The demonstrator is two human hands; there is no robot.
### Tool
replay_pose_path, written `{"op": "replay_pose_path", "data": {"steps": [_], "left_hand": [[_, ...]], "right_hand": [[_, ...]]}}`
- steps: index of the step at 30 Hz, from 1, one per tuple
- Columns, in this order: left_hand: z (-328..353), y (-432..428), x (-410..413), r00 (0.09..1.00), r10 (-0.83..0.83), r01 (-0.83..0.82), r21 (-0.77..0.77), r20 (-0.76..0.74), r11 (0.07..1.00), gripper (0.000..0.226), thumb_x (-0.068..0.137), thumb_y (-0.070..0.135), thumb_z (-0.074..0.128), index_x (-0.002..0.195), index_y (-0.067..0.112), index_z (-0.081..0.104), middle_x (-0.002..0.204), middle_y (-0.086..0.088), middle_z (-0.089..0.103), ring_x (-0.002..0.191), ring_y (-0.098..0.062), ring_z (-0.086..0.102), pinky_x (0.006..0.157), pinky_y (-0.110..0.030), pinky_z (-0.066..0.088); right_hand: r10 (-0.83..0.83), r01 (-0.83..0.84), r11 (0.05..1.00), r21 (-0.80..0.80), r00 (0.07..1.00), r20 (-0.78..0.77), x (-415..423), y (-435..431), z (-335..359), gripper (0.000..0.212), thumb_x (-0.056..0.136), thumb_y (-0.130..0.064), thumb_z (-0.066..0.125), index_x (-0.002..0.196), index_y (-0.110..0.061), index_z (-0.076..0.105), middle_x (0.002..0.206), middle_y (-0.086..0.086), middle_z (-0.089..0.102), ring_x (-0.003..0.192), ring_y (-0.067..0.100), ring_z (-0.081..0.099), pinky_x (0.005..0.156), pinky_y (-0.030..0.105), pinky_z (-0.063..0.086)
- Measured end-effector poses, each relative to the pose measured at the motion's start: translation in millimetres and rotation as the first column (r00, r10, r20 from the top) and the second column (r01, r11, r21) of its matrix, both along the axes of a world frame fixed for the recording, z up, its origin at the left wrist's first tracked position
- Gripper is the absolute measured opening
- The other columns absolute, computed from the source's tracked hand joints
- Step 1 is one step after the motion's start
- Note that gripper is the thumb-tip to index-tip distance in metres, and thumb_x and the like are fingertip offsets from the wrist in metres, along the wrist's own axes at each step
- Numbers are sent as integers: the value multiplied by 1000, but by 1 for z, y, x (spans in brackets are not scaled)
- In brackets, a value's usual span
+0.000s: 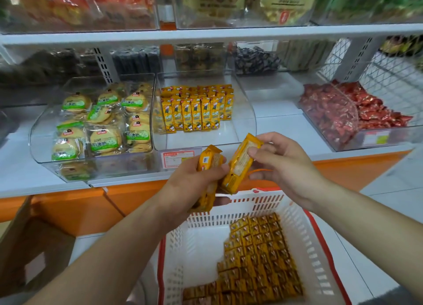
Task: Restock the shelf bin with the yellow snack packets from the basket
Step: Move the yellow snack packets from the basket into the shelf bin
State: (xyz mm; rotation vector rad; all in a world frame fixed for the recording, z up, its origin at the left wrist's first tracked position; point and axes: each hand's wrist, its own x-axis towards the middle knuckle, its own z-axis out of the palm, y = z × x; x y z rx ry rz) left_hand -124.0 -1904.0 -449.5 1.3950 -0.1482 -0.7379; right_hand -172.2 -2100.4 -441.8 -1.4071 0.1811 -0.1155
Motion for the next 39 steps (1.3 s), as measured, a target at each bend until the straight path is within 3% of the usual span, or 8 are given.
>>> {"op": "replay_pose_path", "data": {"steps": [6, 13, 17, 25, 30, 33, 36, 39], "left_hand": [[-3, 4, 7, 997, 72, -72, -6, -13, 997, 22, 90, 19, 73, 110, 13, 66, 84, -9, 75, 77, -26, 76, 46, -26, 51], [-4, 7, 9, 971, 180, -184, 11, 158, 983, 31, 82, 11, 83, 108, 18, 68, 91, -18, 74, 79, -29, 75, 75, -58, 61], [1, 6, 7, 967, 197, -200, 2, 160, 980, 34, 77, 20, 83, 108, 21, 69, 97, -16, 76, 78, -24, 77, 60, -38, 63], [2, 7, 9, 956, 237, -247, 36, 174, 968, 33, 80, 17, 83, 109, 23, 69, 92, -6, 78, 82, -21, 78, 53, -25, 55], [2, 7, 10, 952, 216, -239, 83, 217, 968, 30, 83, 15, 82, 109, 21, 67, 88, -6, 77, 78, -18, 77, 53, -24, 54], [2, 7, 14, 960, 186, -227, 187, 211, 956, 22, 87, 23, 78, 105, 19, 67, 80, -5, 77, 63, -14, 74, 51, -25, 55], [2, 9, 21, 975, 150, -187, 247, 163, 951, 23, 89, 30, 74, 109, 21, 66, 76, -5, 77, 57, -15, 70, 51, -26, 54], [1, 9, 26, 979, 165, -185, 187, 119, 965, 17, 91, 17, 70, 109, 18, 67, 96, -10, 77, 76, -18, 75, 67, -37, 61]], "right_hand": [[144, -137, 989, -61, 981, 133, 0, -9, 4, 41, 90, 6, 60, 124, -17, 65, 112, 2, 69, 100, 25, 71, 85, 40, 59], [139, -149, 983, -107, 986, -92, 2, -4, 4, 17, 94, -27, 63, 100, -14, 71, 89, 5, 74, 79, 34, 75, 55, 31, 58], [153, -156, 982, -105, 988, -34, 3, -6, 0, 12, 83, -16, 71, 94, -11, 70, 85, 9, 73, 81, 36, 74, 66, 33, 60], [168, -171, 984, -50, 984, -54, 3, -3, 1, 33, 67, -17, 75, 98, -9, 67, 91, 11, 74, 81, 30, 74, 69, 34, 60], [-4, 8, 994, 109, 1000, -30, 13, -3, 10, 46, 63, -6, 78, 106, -7, 63, 85, 12, 75, 78, 27, 74, 70, 30, 60], [-96, 110, 982, -153, 991, 95, 36, -15, 26, 33, 76, 3, 78, 101, -16, 66, 87, 5, 72, 79, 20, 71, 79, 32, 60], [-27, 159, 776, -610, 975, 220, 76, -32, 41, 40, 79, 2, 76, 97, -31, 64, 92, -4, 66, 78, 16, 67, 79, 29, 57], [25, 107, 583, -805, 989, 149, 126, -47, 42, 32, 74, -4, 77, 94, -27, 67, 93, -2, 69, 85, 28, 70, 84, 42, 57]]}}
